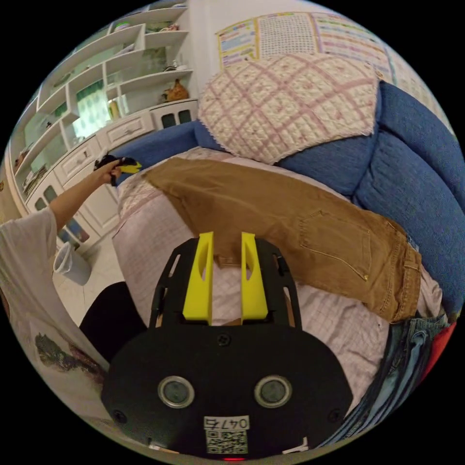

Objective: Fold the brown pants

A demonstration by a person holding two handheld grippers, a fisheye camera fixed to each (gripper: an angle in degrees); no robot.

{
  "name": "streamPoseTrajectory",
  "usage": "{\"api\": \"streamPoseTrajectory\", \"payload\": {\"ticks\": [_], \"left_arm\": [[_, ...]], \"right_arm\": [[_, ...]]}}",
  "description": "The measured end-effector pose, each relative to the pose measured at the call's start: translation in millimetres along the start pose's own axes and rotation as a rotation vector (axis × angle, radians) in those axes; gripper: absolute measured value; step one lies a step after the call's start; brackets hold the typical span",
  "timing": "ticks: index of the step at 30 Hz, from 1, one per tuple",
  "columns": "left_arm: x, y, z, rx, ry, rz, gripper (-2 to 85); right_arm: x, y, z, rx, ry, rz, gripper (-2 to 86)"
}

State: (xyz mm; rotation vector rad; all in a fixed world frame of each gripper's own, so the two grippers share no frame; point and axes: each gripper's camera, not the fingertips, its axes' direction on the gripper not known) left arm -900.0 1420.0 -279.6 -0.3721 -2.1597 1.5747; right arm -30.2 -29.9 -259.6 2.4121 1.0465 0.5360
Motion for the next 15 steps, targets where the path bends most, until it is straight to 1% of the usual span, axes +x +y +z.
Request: {"api": "streamPoseTrajectory", "payload": {"ticks": [4,7,9,11,13,15], "left_arm": [[-3.4,-19.0,10.2,0.005,0.064,-0.12,7.9],[2.9,-29.7,11.4,0.013,0.103,-0.152,8.2],[12.6,-34.8,8.4,0.028,0.109,-0.131,8.2],[23.9,-39.0,5.9,0.026,0.078,-0.107,6.8],[39.7,-39.8,-5.7,0.061,0.031,-0.066,1.9],[55.1,-38.6,-24.3,0.119,0.039,-0.003,0.8]], "right_arm": [[-41.8,-43.0,-14.1,-0.015,0.022,-0.026,4.8],[-55.7,-68.6,-22.3,-0.036,0.039,-0.005,4.7],[-62.7,-83.7,-27.0,-0.049,0.037,0.013,4.6],[-71.5,-98.8,-32.2,-0.061,0.037,0.031,4.6],[-87.2,-120.0,-41.8,-0.06,0.027,0.043,4.4],[-100.4,-137.0,-49.4,-0.065,0.023,0.047,4.4]]}}
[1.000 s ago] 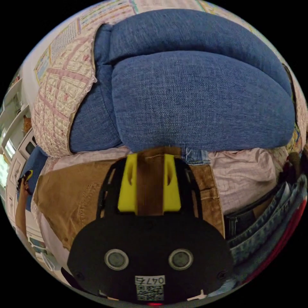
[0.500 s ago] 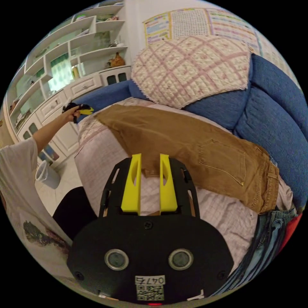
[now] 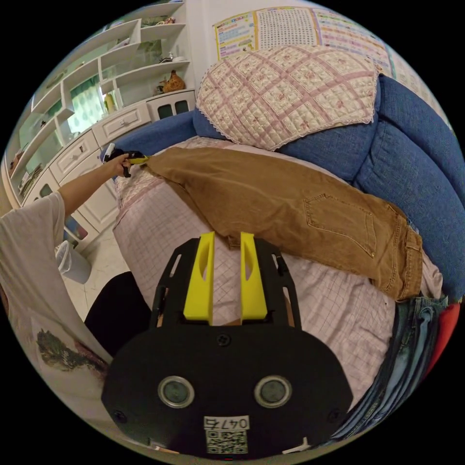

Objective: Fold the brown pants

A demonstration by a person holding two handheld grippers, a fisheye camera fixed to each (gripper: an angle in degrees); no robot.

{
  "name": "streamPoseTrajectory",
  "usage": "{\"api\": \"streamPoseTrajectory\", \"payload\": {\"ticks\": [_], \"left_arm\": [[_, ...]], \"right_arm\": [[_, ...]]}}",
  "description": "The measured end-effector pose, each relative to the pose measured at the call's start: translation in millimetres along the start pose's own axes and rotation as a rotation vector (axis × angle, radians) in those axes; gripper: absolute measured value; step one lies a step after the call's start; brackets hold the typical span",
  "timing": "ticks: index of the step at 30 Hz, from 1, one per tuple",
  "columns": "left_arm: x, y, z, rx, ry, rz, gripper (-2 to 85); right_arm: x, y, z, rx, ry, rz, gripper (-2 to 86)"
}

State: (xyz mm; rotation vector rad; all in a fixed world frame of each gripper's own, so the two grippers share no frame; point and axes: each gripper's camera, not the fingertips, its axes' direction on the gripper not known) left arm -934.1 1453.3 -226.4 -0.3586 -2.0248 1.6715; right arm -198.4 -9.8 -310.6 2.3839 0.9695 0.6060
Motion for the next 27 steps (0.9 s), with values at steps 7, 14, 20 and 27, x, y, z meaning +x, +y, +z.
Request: {"api": "streamPoseTrajectory", "payload": {"ticks": [7,14,20,27], "left_arm": [[20.6,-8.1,-33.8,-0.002,-0.172,0.079,0.5],[9.5,-2.6,-71.8,0.006,-0.144,-0.016,6.7],[0.4,2.2,-97.3,-0.081,-0.025,-0.087,9.2],[1.1,6.5,-137.7,-0.056,-0.05,-0.156,7.9]], "right_arm": [[-60.3,-63.8,-39.6,-0.034,0.039,-0.036,5.1],[-128.3,-115.5,-84.4,-0.051,0.207,-0.099,5.8],[-202.1,-151.8,-115.2,-0.048,0.316,-0.187,5.3],[-254.5,-209.1,-120.3,-0.125,0.442,-0.228,3.7]]}}
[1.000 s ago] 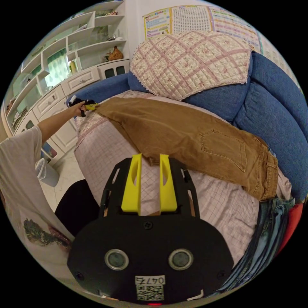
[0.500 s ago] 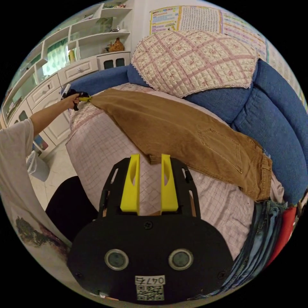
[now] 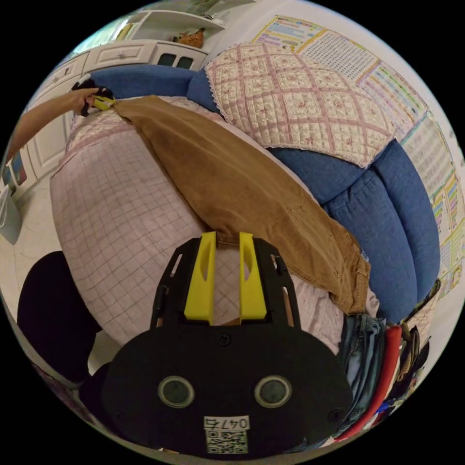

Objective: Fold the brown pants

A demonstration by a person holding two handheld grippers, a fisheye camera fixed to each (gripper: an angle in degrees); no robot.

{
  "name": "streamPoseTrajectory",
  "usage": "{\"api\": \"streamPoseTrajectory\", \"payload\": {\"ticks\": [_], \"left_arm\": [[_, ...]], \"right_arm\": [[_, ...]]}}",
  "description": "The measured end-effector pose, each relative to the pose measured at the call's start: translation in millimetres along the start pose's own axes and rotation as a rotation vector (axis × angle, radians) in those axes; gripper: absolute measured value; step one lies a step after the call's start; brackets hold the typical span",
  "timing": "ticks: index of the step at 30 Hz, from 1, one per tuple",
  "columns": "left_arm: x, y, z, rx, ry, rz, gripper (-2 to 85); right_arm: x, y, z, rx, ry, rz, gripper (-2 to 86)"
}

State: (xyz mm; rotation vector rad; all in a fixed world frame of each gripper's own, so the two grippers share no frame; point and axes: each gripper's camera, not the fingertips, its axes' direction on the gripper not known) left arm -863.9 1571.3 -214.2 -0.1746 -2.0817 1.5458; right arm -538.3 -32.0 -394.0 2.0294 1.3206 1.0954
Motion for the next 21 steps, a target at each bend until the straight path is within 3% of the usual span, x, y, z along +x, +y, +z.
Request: {"api": "streamPoseTrajectory", "payload": {"ticks": [12,21], "left_arm": [[-35.4,20.4,-71.5,-0.02,0.175,-0.062,9.4],[-29.8,62.0,-121.0,-0.009,0.202,-0.033,10.7]], "right_arm": [[-2.1,-58.5,-78.7,-0.026,0.047,-0.066,0.3],[20.1,-89.9,-121.9,-0.01,0.019,-0.08,0.1]]}}
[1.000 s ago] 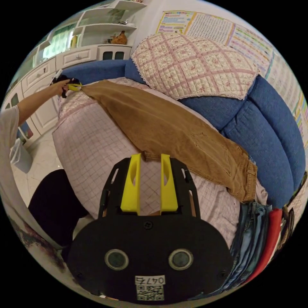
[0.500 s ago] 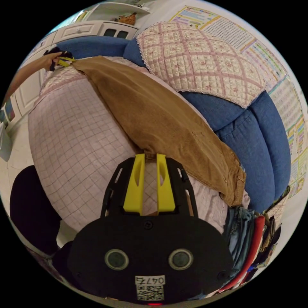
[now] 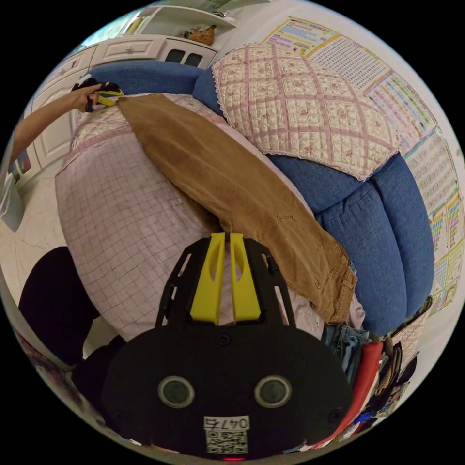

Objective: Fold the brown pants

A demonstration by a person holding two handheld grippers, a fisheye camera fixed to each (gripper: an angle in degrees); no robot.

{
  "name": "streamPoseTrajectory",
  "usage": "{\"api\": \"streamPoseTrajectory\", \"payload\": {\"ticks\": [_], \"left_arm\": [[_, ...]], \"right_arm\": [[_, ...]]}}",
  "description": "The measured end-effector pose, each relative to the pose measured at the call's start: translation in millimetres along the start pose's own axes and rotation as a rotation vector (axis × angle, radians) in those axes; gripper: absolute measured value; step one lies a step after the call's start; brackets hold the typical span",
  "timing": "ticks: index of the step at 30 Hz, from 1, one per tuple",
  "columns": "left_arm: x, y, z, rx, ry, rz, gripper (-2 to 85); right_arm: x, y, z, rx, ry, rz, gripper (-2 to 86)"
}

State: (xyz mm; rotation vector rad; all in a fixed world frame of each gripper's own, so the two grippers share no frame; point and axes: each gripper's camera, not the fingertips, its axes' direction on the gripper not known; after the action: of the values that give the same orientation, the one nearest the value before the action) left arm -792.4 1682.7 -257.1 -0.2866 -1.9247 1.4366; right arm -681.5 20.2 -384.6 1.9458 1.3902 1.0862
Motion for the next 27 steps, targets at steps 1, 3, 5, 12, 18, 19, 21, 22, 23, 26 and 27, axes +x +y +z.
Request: {"api": "streamPoseTrajectory", "payload": {"ticks": [1,3,5,12,18,19,21,22,23,26,27], "left_arm": [[2.9,6.0,-4.1,0.002,-0.029,0.006,10.6],[3.4,13.3,-6.7,-0.015,-0.065,0.005,10.3],[1.1,23.3,-15.1,0.002,-0.058,-0.014,9.7],[2.0,55.2,-27.4,-0.055,-0.119,0.031,4.7],[15.5,90.3,-75.5,0.015,-0.079,0.117,0.0],[26.4,96.3,-96.3,0.036,-0.035,0.165,-0.1],[42.7,108.7,-134.3,0.071,0.009,0.234,-0.3],[50.8,121.3,-166.2,0.104,0.017,0.291,-0.4],[52.5,128.7,-183.0,0.121,0.014,0.318,-0.4],[20.0,168.0,-260.2,0.164,-0.006,0.337,-0.5],[-11.0,182.4,-282.9,0.168,-0.014,0.286,-0.5]], "right_arm": [[0.4,-1.5,-1.9,0.002,0.003,-0.001,0.1],[1.4,-3.9,-3.2,0.005,0.007,-0.001,0.1],[3.4,-5.7,-2.4,0.008,0.004,0.004,0.1],[10.1,-6.7,13.2,0.014,-0.018,-0.002,0.1],[5.1,-8.2,33.4,-0.011,0.008,-0.107,0.0],[8.6,-8.5,32.8,-0.018,0.003,-0.121,0.0],[13.7,-7.5,30.5,-0.039,-0.014,-0.139,0.0],[14.0,-4.1,27.4,-0.058,-0.02,-0.156,0.0],[12.7,-1.1,25.0,-0.067,-0.022,-0.168,-0.1],[-5.2,27.8,13.2,-0.078,-0.059,-0.232,-0.1],[-15.8,42.8,15.0,-0.068,-0.101,-0.25,-0.1]]}}
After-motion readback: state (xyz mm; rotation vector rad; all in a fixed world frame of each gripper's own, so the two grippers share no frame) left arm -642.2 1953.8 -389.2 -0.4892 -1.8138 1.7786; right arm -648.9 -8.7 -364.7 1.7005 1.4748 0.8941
